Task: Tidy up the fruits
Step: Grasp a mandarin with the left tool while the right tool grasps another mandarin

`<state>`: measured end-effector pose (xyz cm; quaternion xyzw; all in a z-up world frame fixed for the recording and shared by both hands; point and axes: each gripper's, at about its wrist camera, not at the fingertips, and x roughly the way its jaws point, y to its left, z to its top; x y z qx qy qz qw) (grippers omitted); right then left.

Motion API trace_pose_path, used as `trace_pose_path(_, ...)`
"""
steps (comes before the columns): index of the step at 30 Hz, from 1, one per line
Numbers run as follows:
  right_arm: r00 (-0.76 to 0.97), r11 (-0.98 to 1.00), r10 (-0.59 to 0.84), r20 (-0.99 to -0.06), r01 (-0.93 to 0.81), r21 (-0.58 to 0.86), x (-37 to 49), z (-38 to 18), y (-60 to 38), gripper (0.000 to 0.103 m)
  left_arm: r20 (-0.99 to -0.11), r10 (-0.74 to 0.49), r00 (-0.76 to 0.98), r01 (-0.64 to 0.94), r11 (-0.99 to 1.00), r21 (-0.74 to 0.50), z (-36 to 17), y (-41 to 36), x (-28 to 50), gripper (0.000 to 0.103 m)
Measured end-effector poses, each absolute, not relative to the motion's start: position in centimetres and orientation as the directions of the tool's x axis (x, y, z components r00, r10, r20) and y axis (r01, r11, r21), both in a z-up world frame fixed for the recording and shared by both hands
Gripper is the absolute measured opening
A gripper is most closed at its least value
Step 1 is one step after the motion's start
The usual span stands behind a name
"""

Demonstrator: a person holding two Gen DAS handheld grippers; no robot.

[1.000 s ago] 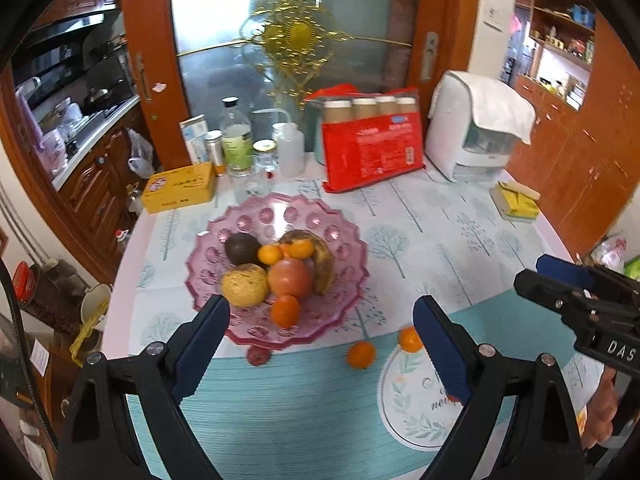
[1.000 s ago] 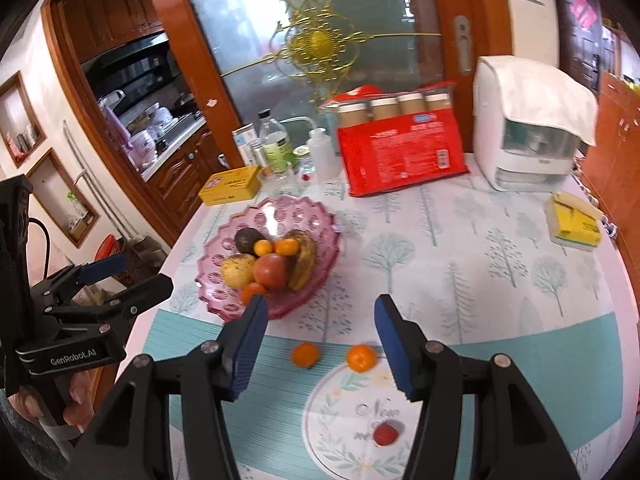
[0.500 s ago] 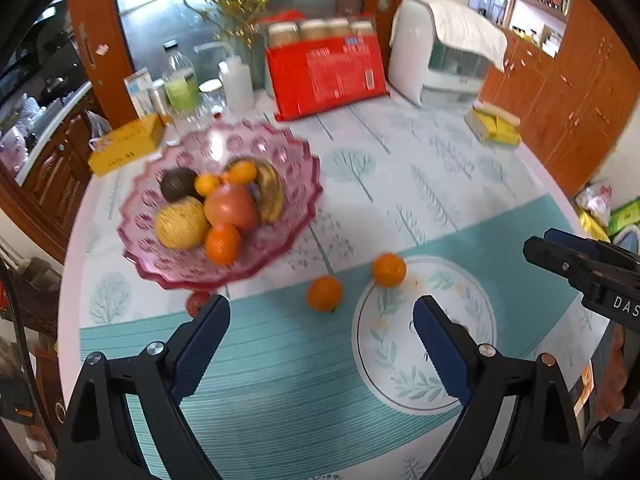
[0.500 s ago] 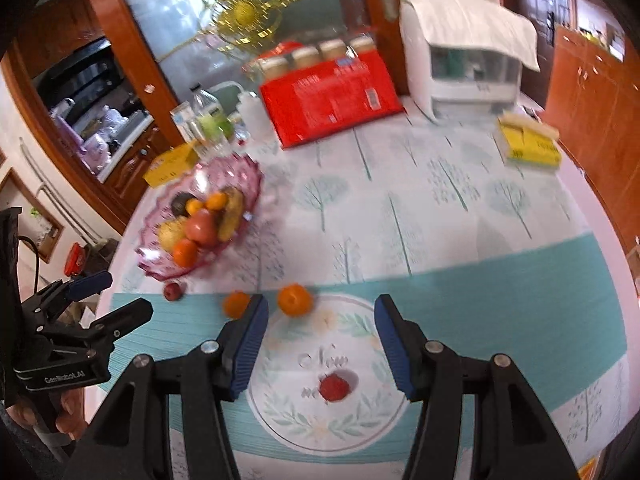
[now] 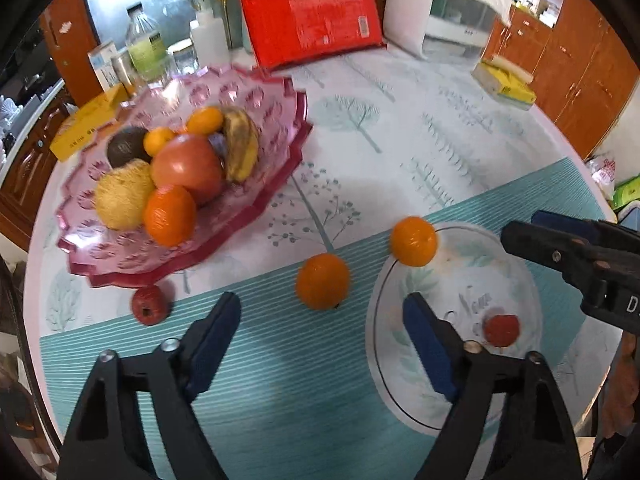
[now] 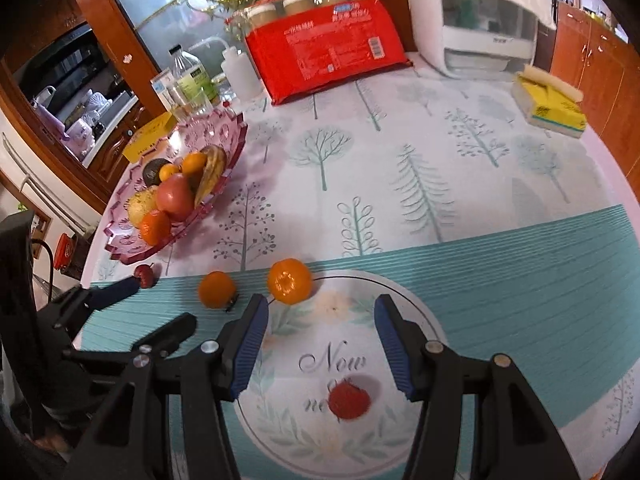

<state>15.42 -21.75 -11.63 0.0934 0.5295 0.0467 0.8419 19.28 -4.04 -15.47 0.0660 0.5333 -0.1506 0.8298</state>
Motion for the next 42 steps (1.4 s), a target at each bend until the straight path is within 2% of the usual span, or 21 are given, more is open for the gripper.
trace_pose_path(17,0.344,0.969,0.22,-0.913,0.031,0.245,19.8,-18.9,-18.9,0.056,-0.916,-0.18,0.357,0.316,0.947,-0.063,-21.1,-4.7,21.8,0.053)
trace_pose_path(20,0.364,0.969,0.224,-0.904,0.016,0.246,19.8,-18.9,-18.7,0.05,-0.911,-0.174,0.373,0.324,0.945,-0.048,-21.3,-5.1,21.7,0.05)
trace_pose_path(21,0.365,0.964,0.244,-0.898,0.009,0.266,19.8,-18.9,-18.7,0.041,-0.91,-0.171,0.377,0.326,0.945,-0.042,-21.4,-5.4,21.7,0.05)
trace_pose_path(28,0.369,0.97,0.221,-0.903,0.009,0.241,19.1,-18.6,-18.8,0.041,-0.908,-0.159,0.388,0.335,0.942,-0.022,-21.4,-6.5,22.0,0.038)
trace_pose_path(42,0.392,0.96,0.231,-0.89,0.055,0.273,16.5,-17.5,-20.9,0.041,-0.913,-0.152,0.378,0.322,0.947,-0.024,-21.1,-7.7,21.7,0.035)
